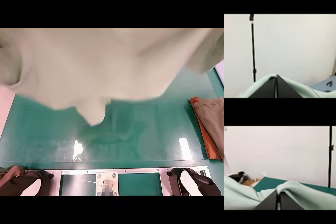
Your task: Fold the shirts.
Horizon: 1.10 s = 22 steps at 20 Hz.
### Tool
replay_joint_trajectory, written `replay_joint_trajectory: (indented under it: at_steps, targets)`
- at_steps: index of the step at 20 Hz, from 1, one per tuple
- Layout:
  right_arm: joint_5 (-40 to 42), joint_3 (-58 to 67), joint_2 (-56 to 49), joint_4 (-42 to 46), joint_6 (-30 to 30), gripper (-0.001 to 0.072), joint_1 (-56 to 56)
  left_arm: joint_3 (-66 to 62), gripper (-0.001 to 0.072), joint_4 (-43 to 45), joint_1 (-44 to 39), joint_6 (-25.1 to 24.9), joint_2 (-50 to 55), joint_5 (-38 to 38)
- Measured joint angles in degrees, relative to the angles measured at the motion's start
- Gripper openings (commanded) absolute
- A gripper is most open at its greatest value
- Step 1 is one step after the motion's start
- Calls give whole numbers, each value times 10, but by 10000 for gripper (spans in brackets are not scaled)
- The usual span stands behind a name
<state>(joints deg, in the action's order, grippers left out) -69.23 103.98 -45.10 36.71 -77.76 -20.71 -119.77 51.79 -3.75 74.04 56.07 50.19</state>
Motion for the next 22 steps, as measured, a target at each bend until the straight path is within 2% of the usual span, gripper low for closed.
replay_joint_trajectory:
  at_steps: [4,9,12,15,16,17,18,19,21,22]
  targets:
    - [-15,-67,-2,26,-11,15,0,65,20,5,0,-23,10,-7]
    - [28,-268,-70,37,36,15,24,160,20,6,-1,-44,110,5]
    - [104,-373,-175,40,79,16,66,195,20,0,-9,-62,232,4]
    - [176,-399,-310,34,105,16,101,208,21,-33,-28,-87,358,-32]
    - [192,-391,-356,31,110,48,107,211,24,-47,-34,-93,395,-47]
    - [205,-378,-393,26,112,193,110,212,150,-59,-36,-97,421,-64]
    - [210,-362,-426,25,116,296,111,213,509,-71,-37,-101,443,-79]
    - [209,-345,-447,25,119,314,108,212,606,-78,-36,-103,457,-82]
    - [188,-302,-474,27,120,310,88,196,577,-88,-23,-106,474,-63]
    - [167,-285,-479,33,120,272,73,180,237,-93,-11,-105,478,-41]
